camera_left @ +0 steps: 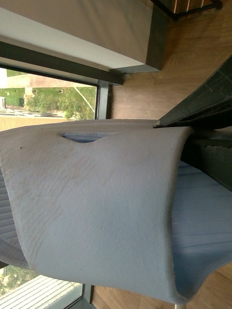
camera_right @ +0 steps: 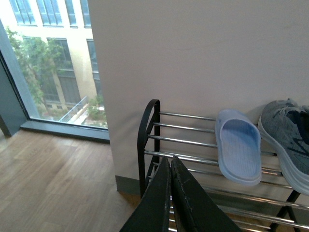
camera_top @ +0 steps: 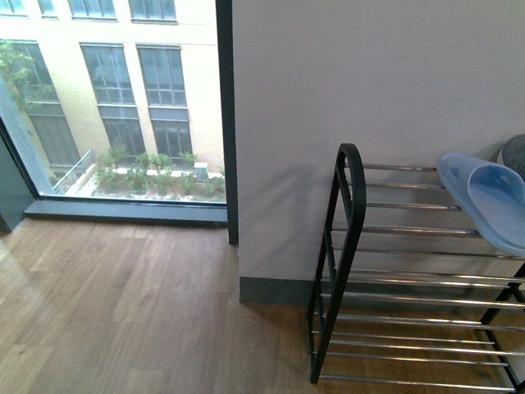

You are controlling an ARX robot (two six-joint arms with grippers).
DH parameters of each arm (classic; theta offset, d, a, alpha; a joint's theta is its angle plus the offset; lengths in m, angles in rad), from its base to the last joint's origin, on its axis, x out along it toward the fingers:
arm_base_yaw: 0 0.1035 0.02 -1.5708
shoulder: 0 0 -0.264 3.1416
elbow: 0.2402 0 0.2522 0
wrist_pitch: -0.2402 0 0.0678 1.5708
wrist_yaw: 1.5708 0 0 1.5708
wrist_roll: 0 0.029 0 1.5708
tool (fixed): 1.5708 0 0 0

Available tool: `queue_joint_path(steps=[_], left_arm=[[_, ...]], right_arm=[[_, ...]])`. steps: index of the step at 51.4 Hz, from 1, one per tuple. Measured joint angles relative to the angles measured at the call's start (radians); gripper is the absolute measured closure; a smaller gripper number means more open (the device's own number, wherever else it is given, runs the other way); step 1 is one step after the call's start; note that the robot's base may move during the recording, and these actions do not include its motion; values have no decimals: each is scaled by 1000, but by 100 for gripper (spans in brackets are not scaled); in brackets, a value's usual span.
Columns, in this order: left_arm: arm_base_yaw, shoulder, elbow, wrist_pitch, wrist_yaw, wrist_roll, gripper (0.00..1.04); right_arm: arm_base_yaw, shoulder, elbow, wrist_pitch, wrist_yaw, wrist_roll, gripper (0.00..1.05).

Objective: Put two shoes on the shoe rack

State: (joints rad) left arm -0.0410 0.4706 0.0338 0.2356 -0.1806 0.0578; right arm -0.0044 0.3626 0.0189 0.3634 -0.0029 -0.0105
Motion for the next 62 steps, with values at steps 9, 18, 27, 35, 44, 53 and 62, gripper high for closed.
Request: queue_joint_path(steps=[9,18,27,35,44,53,62], left_arm=[[0,0,0,0,0,0,103],[0,0,0,0,0,0,103],[0,0,0,0,0,0,103],[0,0,0,0,0,0,103],[0,0,0,0,0,0,103],[0,0,0,0,0,0,103],[0,0,0,0,0,0,103]], right_arm=[[0,-80,0,-79,0,0,103],[1,-132,0,-131,0,0,103],[1,-173,0,-172,0,0,103],[1,-279,0,-311,0,0,103],[1,-354,0,-360,3,0,103],[1,-356,0,-360,3,0,103],[1,-357,0,-360,3,0,85]])
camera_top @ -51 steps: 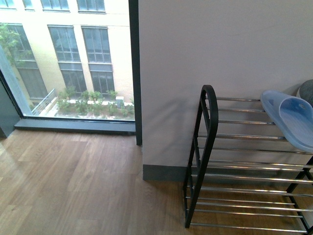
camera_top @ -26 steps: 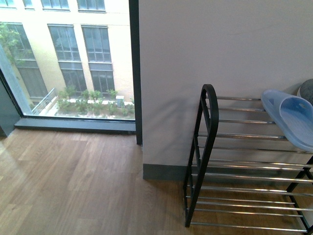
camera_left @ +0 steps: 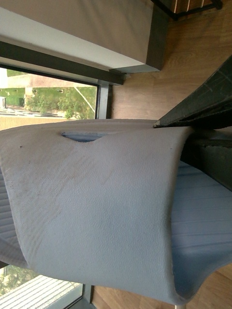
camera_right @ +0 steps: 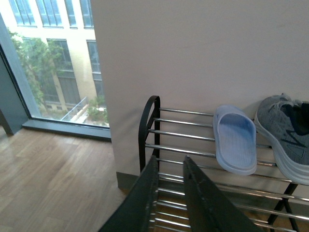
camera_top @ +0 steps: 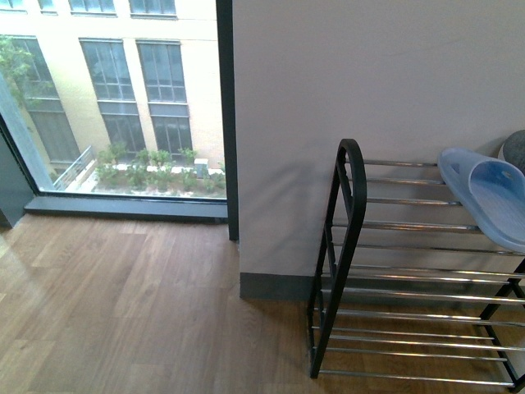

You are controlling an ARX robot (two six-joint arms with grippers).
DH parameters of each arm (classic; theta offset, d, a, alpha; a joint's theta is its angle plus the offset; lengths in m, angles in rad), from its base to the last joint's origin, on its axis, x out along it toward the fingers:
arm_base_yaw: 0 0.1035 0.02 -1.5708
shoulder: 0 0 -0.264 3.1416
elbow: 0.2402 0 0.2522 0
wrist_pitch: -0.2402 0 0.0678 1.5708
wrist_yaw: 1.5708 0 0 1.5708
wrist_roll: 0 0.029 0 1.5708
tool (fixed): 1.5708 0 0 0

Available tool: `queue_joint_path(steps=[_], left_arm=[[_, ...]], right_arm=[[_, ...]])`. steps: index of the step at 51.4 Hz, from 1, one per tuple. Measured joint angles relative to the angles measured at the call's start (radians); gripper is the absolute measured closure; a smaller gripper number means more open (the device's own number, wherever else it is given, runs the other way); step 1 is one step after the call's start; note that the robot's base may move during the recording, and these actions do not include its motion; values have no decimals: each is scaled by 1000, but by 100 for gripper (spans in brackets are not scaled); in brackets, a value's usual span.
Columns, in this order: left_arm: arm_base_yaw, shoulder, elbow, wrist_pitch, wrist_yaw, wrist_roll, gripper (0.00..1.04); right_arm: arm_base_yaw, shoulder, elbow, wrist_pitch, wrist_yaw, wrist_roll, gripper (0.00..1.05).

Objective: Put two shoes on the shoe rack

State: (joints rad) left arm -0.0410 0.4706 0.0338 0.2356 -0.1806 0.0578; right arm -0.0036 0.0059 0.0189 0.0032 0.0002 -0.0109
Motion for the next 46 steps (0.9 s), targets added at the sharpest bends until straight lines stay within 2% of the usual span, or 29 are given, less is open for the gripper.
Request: queue_joint_path(steps=[6,14,23,39,43,46], left_arm=[[0,0,0,0,0,0,103],[0,0,0,0,-4,0,103],[0,0,0,0,-3,0,103],[1,0,0,0,2,-3,103],[-23,48,17,8,32,-119,103],[-74,145,63,0,61,-244,103]], right_arm=[[0,0,0,0,0,0,66],[0,-1,0,0,-4,0,33],[0,-1,0,0,-4,0,8],[0,-2,0,-2,0,0,9],[2,-2,0,-3,6,1,9],[2,-3,0,-3,6,1,9]])
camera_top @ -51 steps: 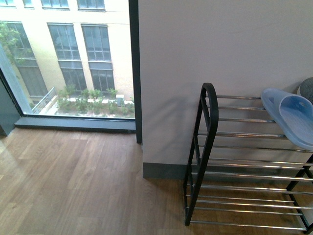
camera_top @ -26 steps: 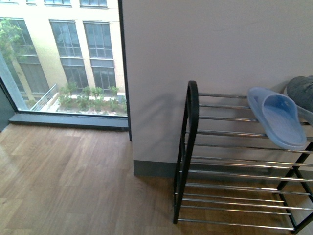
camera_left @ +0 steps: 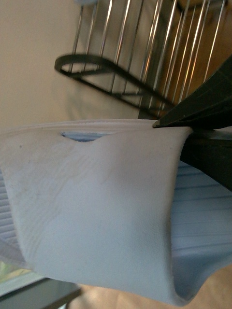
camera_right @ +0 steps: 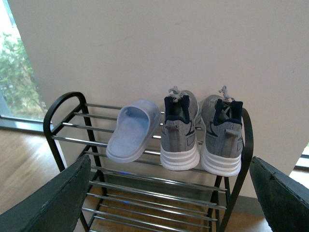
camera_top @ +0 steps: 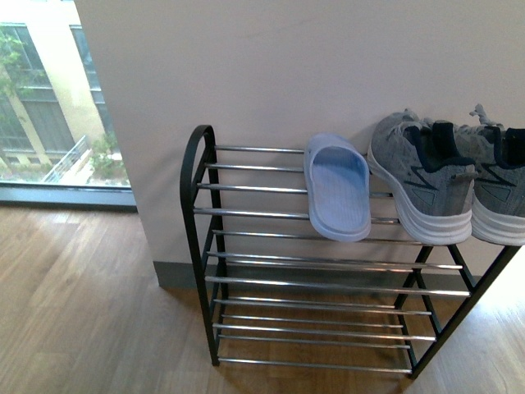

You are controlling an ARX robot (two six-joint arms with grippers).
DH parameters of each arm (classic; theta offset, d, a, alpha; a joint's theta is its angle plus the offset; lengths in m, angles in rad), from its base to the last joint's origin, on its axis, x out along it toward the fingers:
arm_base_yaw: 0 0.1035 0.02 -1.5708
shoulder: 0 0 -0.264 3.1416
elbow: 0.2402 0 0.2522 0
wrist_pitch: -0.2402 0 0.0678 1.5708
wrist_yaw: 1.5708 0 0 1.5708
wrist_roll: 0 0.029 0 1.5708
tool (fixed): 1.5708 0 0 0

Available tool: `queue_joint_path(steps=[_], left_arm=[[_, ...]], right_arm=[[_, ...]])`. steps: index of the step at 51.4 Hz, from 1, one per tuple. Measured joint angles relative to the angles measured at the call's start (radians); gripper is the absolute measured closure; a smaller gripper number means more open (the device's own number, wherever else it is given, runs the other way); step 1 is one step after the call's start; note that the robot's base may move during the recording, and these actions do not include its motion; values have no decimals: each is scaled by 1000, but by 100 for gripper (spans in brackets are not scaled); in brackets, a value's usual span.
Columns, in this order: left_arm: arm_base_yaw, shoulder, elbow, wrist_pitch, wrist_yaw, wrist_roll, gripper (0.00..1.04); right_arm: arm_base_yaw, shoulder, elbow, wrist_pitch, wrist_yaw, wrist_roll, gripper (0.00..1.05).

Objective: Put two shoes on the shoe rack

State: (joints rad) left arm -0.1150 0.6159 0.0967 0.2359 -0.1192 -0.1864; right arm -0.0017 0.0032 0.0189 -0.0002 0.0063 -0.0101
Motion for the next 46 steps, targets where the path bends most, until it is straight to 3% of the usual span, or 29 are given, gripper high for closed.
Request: queue_joint_path(steps=[5,11,19,46], left_arm=[[-91,212,113,95,61,-159,103],[-178,505,337,163,69,-287,103],[-235,874,599,174,89,-324,103],[-346,1586,1456,-101,164,-353,103]], right_arm=[[0,1,0,0,-3,0,9],[1,1,0,0,-3,0,9],[1,1,0,0,-4,0,9],[1,1,0,0,-4,0,9]])
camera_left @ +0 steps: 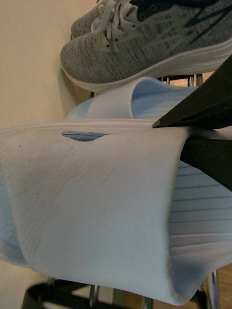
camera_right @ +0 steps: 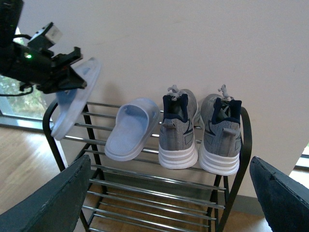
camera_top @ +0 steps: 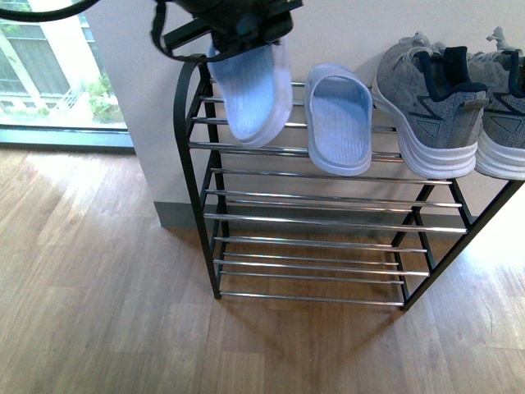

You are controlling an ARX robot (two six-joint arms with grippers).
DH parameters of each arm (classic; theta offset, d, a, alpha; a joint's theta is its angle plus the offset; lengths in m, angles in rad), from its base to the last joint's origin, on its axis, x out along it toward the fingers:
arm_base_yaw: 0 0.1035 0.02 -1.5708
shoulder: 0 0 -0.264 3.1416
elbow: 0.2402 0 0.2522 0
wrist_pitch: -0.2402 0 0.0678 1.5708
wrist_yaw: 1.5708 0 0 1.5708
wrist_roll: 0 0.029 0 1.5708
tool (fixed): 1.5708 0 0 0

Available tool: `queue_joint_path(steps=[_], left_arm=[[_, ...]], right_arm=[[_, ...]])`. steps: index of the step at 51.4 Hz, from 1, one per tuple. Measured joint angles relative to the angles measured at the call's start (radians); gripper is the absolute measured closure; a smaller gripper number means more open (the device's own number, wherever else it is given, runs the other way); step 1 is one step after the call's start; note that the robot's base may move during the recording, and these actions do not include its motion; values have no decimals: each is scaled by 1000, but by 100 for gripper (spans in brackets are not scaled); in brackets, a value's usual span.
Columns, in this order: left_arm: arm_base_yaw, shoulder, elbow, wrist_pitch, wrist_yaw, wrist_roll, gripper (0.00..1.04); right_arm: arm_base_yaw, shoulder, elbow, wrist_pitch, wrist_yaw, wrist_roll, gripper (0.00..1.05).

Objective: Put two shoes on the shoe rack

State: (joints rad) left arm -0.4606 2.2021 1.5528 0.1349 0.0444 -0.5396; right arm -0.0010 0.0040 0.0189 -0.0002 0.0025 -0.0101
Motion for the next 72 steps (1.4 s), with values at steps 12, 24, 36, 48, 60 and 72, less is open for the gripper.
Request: queue_joint_path(steps=[12,24,36,48,60,72], left_arm=[[3,101,131,-50,-18,34,103],[47,178,155,-58,-27,68,103],[31,232,193,-60,-11,79,99],[27,205,157,6,124,36,57],[45,-58,-124,133,192,-16,20],[123,-523,-605,402,-116,300,9]], right_arm=[[0,0,0,0,0,0,9],[0,0,0,0,0,0,9],[0,0,0,0,0,0,9],[0,0,0,0,0,0,9],[0,0,0,0,0,0,9],[0,0,0,0,0,0,9]])
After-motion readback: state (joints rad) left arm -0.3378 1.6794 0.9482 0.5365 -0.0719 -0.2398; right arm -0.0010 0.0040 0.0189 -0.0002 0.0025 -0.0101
